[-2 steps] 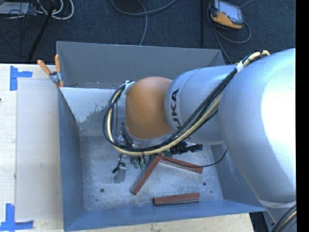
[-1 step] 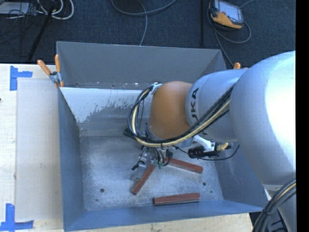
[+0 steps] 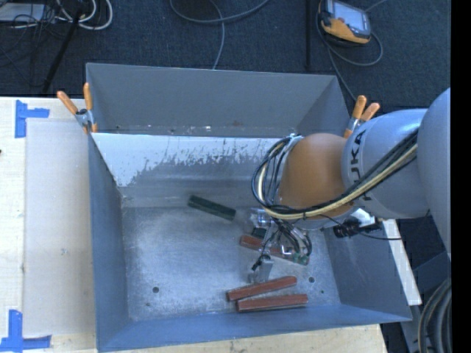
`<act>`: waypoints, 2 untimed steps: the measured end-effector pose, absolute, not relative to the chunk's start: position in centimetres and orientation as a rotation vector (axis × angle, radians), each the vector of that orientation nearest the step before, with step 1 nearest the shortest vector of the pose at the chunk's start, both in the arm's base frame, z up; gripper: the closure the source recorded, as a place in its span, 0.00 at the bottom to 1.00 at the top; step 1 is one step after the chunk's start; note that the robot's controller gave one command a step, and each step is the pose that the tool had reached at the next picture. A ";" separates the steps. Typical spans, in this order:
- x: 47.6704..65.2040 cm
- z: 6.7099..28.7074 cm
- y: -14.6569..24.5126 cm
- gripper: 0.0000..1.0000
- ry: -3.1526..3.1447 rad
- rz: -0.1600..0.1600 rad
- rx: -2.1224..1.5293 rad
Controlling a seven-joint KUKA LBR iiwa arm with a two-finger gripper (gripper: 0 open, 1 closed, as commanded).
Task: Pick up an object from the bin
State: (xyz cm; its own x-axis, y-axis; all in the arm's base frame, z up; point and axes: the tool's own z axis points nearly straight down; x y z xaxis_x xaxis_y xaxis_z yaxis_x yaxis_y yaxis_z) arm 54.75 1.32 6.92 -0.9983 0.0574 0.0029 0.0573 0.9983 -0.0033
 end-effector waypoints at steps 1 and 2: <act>55.6 12.9 0.1 0.00 -3.104 0.001 0.512; 58.1 6.6 -1.8 0.00 -3.111 -0.001 0.418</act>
Offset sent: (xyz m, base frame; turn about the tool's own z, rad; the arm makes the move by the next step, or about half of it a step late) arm 0.0071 -0.0118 0.0589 -0.3855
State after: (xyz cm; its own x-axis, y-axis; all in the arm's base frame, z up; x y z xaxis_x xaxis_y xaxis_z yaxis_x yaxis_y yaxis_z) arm 58.10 -1.84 6.60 -0.9645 -0.2642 0.0026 -0.2642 0.9645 0.0012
